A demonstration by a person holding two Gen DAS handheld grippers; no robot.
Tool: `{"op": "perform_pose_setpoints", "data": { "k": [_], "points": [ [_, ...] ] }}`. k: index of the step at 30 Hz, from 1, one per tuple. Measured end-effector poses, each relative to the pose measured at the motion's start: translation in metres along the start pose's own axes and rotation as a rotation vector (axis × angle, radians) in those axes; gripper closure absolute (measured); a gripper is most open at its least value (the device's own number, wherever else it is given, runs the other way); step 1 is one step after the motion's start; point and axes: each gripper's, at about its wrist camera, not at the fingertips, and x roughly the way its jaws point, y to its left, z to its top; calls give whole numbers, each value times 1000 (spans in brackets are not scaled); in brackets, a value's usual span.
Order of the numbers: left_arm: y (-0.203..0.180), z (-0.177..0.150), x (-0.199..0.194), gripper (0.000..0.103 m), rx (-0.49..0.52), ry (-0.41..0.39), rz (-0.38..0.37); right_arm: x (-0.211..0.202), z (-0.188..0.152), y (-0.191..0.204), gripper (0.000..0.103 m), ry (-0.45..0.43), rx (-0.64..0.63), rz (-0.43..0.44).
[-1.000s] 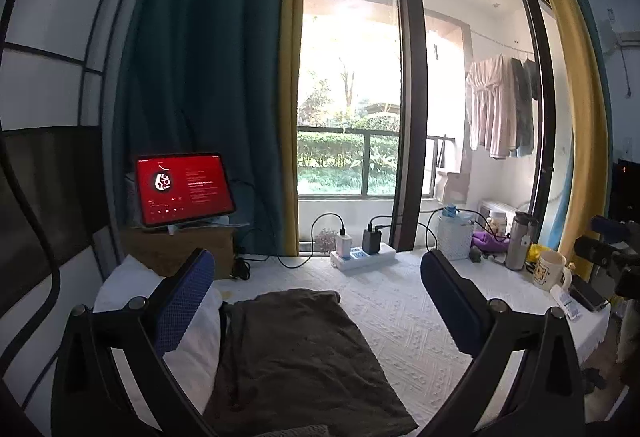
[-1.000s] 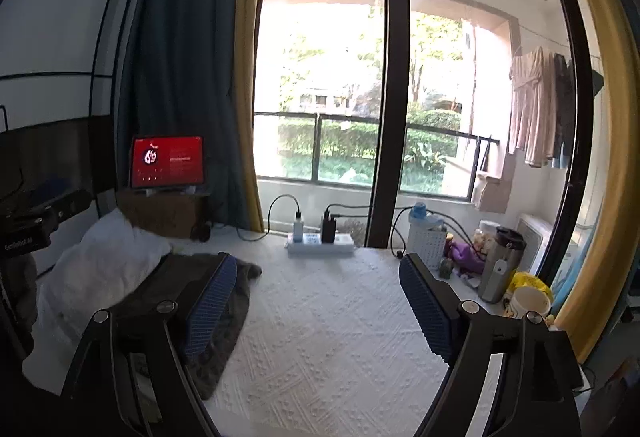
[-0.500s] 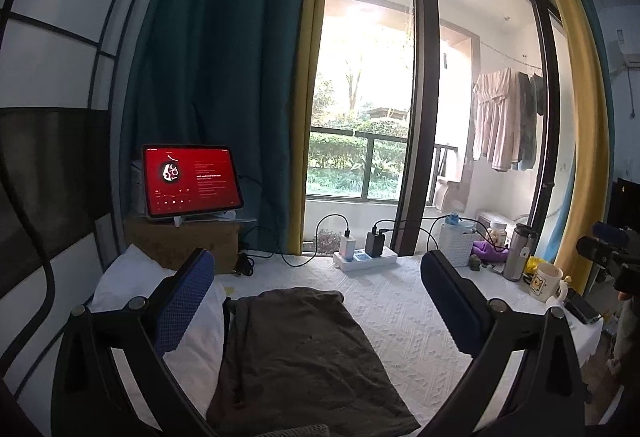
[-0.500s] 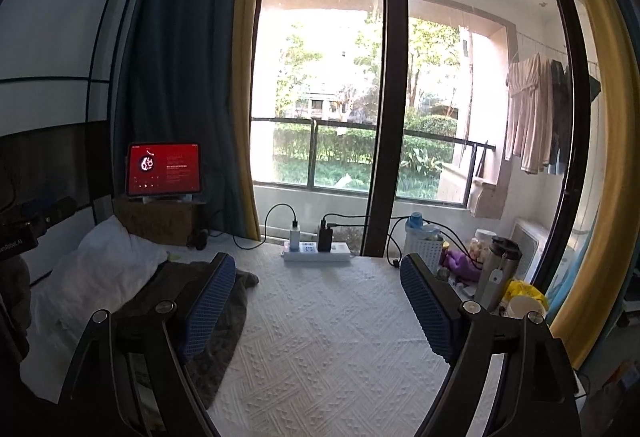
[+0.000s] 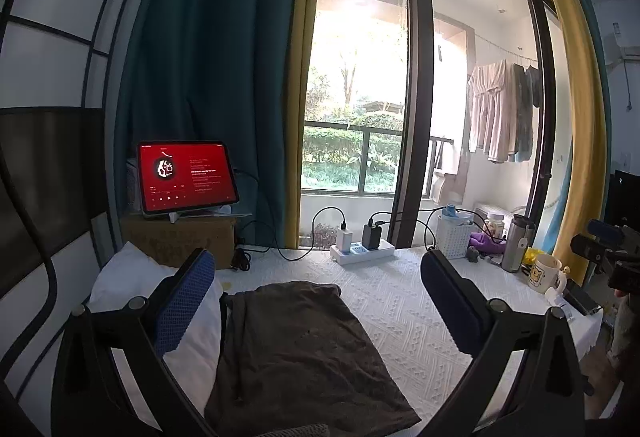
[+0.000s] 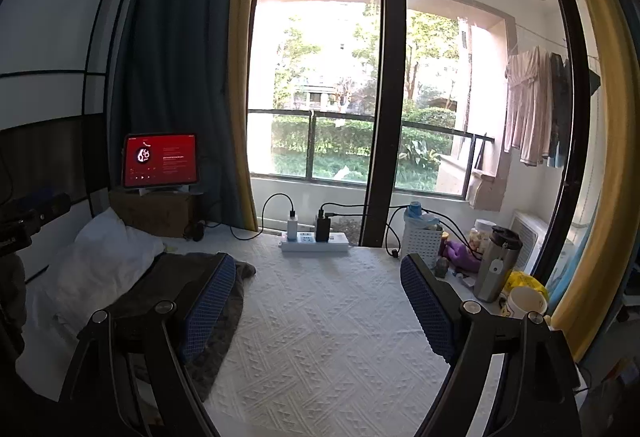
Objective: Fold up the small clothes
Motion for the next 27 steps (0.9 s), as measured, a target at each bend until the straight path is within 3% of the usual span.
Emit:
{"op": "perform_pose_setpoints", "data": {
  "k": [27],
  "points": [
    [-8, -4, 4, 1, 21, 20, -8, 6, -4, -1, 17, 20, 5, -5]
  ]
}}
